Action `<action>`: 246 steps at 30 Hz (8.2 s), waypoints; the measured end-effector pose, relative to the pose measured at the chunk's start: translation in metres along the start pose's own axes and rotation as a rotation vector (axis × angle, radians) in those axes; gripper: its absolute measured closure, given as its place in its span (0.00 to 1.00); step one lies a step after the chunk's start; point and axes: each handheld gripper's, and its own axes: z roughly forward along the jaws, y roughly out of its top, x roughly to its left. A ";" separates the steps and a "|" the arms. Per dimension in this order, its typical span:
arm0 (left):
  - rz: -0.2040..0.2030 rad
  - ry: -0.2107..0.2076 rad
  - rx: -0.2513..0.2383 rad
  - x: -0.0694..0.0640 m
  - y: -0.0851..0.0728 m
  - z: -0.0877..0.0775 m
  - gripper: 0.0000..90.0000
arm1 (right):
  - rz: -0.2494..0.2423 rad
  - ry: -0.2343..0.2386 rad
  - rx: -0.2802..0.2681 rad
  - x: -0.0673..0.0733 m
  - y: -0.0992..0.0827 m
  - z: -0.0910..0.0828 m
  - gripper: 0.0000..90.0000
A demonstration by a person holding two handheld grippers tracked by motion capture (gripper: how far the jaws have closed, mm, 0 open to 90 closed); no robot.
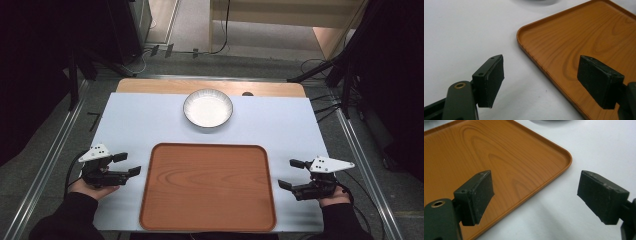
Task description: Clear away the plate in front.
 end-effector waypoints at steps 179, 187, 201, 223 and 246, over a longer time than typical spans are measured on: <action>-0.213 0.036 0.070 0.029 0.116 0.115 0.40 | -0.002 0.021 0.023 0.000 -0.001 0.003 0.16; -0.202 0.036 0.084 0.028 0.130 0.129 0.40 | 0.002 0.026 0.024 -0.001 -0.003 0.003 0.16; -0.165 0.068 0.106 0.023 0.149 0.156 0.40 | 0.002 0.030 0.018 -0.001 -0.003 0.003 0.16; -0.240 0.201 0.063 0.028 0.164 0.211 0.56 | -0.007 0.040 0.016 -0.002 -0.002 0.004 0.16; -0.424 0.222 0.006 0.040 0.148 0.246 0.84 | 0.001 0.045 0.017 -0.004 -0.002 0.006 0.16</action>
